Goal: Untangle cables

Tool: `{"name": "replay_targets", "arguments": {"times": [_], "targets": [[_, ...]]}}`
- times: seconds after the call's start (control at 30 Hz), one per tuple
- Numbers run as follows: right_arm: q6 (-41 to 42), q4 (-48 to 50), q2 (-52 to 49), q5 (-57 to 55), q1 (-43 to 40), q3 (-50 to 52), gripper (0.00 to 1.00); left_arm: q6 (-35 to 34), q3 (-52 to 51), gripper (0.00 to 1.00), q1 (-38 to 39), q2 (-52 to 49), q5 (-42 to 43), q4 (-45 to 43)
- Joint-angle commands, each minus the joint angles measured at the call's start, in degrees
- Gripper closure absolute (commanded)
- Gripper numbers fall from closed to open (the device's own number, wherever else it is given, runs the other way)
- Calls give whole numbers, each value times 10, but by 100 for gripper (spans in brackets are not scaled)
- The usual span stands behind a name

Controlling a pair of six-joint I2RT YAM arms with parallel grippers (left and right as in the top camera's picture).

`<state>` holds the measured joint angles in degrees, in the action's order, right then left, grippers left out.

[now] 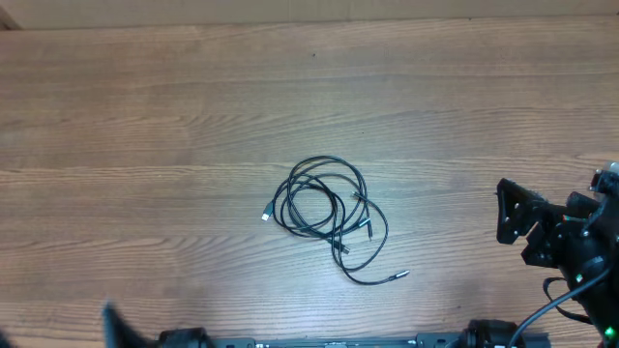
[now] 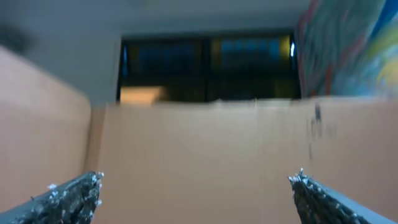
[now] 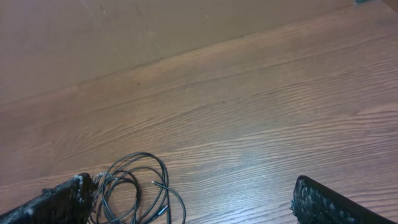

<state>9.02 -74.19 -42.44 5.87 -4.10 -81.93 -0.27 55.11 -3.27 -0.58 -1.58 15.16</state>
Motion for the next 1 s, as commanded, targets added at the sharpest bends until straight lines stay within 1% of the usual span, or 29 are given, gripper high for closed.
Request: {"name": "replay_targets", "arguments": {"times": [0.0, 0.07, 0.13, 0.3, 0.4, 0.47, 0.57, 0.6, 0.63, 0.67, 0.77, 0.8, 0.87, 0.97], "targets": [[1, 2, -1, 7, -2, -6, 0, 20, 27, 0, 0, 1, -33, -29], [1, 2, -1, 18, -2, -6, 0, 21, 60, 0, 0, -14, -52, -30], [1, 3, -1, 22, -2, -6, 0, 26, 95, 1, 0, -37, -54, -30], [1, 3, -1, 22, -2, -6, 0, 92, 236, 0, 0, -133, -54, -8], [1, 3, -1, 22, -2, -6, 0, 130, 319, 0, 0, -197, -56, 49], [1, 4, -1, 22, -2, -6, 0, 142, 367, 0, 0, -240, -62, 97], [1, 7, -1, 22, -2, -6, 0, 196, 475, 0, 0, -362, -82, 218], [1, 8, -1, 22, -2, -6, 0, 211, 494, 0, 0, -387, -83, 233], [1, 10, -1, 22, -2, -6, 0, 224, 498, 0, 1, -409, -83, 201], [1, 10, -1, 22, -2, -6, 0, 223, 503, 0, 3, -425, -82, 180], [1, 9, -1, 22, -2, -6, 0, 212, 502, 0, 30, -450, -101, 195], [1, 9, -1, 22, -2, -6, 0, 196, 487, 0, 43, -450, -103, 196], [1, 9, -1, 22, -2, -6, 0, 186, 438, 0, 74, -448, -105, 190], [1, 7, -1, 22, -2, -6, 0, 184, 372, 0, 82, -443, -104, 166]]}}
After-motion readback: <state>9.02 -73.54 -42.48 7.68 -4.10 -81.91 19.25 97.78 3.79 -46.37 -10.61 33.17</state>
